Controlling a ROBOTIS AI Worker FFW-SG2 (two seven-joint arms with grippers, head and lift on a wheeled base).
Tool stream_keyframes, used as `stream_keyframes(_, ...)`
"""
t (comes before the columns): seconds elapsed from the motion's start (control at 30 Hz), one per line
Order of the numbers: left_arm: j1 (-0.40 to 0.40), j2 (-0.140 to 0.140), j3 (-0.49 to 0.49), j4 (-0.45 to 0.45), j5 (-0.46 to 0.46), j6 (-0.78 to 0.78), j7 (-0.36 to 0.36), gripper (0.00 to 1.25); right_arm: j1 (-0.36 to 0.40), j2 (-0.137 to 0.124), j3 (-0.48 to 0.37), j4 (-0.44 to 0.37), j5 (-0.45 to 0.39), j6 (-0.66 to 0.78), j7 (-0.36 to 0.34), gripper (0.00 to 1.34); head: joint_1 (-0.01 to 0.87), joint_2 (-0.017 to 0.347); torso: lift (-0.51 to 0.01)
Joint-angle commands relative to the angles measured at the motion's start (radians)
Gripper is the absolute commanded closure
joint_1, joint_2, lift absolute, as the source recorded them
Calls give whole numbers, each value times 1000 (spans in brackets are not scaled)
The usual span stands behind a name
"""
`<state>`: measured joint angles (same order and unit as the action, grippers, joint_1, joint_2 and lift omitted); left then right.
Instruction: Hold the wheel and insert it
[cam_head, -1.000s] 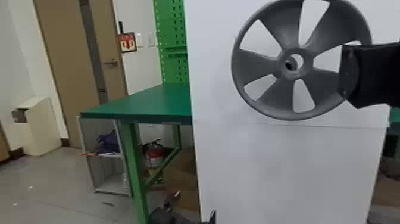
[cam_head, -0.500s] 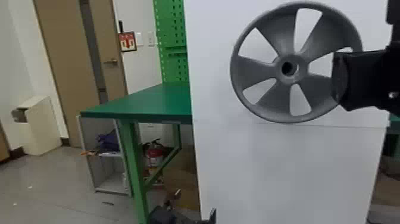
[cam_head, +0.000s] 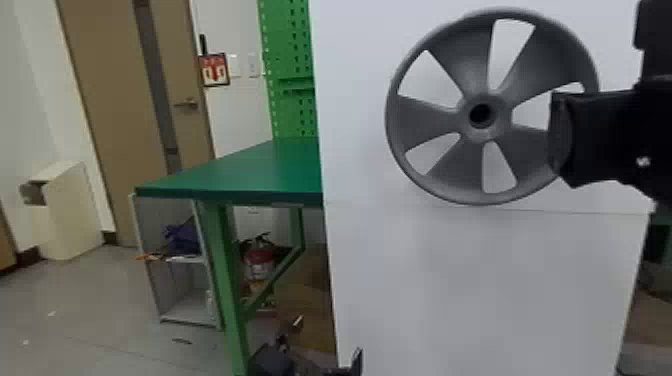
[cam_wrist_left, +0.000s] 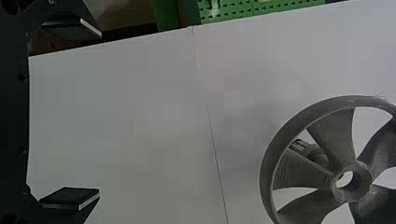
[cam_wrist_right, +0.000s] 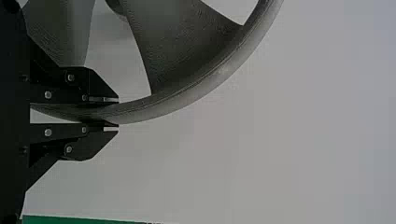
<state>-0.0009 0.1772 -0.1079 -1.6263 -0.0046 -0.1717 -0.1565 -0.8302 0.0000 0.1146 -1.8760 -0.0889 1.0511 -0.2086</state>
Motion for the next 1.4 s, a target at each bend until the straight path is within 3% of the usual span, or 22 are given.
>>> stream_keyframes(0.0,-2,1,1,0,0,-2,0,99,-3,1,0,20,0,-26,0,1222,301,310,-485)
stream_keyframes(1.37,-11,8,-6,3,3,-8,0,99,-44,1,-10,139,12,-118,0,1222,305,310,-485)
